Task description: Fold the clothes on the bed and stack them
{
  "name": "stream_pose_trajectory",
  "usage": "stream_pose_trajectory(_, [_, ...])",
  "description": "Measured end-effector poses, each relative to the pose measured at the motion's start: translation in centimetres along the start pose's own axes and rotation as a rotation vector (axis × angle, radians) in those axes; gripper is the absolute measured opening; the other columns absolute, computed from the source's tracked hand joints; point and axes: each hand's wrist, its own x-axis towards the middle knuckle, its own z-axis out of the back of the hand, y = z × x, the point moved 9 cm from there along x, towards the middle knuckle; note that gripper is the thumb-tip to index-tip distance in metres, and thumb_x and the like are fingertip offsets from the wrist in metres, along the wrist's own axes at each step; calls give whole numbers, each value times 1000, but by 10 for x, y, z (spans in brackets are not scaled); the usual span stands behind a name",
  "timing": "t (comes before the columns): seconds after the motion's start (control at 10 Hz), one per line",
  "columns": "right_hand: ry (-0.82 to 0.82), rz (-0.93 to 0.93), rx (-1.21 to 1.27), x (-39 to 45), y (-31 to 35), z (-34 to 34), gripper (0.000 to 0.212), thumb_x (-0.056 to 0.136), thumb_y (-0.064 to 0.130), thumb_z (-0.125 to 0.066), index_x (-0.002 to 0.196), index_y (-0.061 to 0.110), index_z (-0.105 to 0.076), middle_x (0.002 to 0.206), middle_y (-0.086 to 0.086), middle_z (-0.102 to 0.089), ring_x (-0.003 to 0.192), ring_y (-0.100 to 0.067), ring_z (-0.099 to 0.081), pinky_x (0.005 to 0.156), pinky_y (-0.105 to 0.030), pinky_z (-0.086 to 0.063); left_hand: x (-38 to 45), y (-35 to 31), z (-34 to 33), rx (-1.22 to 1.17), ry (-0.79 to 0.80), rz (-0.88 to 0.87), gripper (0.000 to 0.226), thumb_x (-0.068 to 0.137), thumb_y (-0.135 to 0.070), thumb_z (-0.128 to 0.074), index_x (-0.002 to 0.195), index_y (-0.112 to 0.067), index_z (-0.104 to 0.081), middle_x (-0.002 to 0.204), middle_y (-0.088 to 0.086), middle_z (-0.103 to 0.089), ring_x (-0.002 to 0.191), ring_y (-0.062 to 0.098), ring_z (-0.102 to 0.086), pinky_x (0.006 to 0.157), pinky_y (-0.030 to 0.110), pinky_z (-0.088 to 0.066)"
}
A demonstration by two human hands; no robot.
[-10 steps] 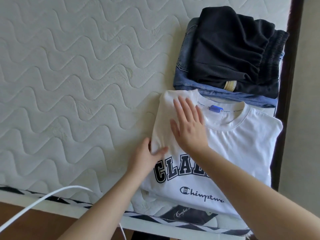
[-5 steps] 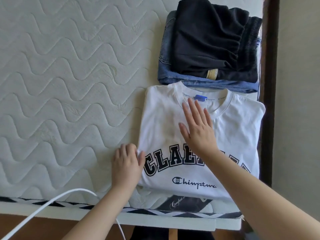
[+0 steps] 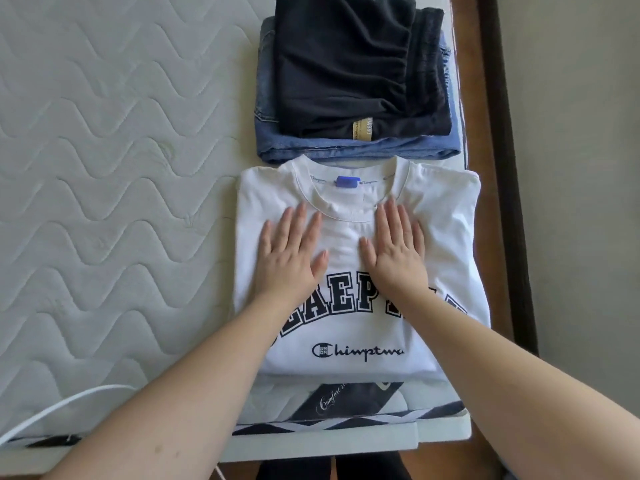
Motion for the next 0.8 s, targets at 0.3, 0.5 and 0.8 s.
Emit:
stream_pose_trajectory(0.3, [41,-105,-16,-94,-63,2,64,102,48,-24,158,21,-7,165,1,-3,151,-13,3,122,-34,7,-106,12,-7,-43,-24,58,64,99,-46,-26,155,-14,-23,162,9,-18,150,26,-18,119,49,-20])
stream_pose_trajectory(0.5, [100,-38,44,-166,-47,-14,63,103,43,-27,157,22,-4,163,1,4,150,-12,9,122,-36,6,-167,1,-17,-21,60,16,59,100,-44,-29,153,-19,-30,161,11,-22,147,30,-24,115,55,-27])
stream_pose_trajectory(0.8, [396,-46,93,-181,-26,19,59,102,46,-31,155,22,-19,164,-5,-14,150,-21,-14,118,-37,-15,-170,-9,34,-28,423,163,55,98,-45,-35,151,-29,-29,156,2,-31,142,21,-28,114,52,-19])
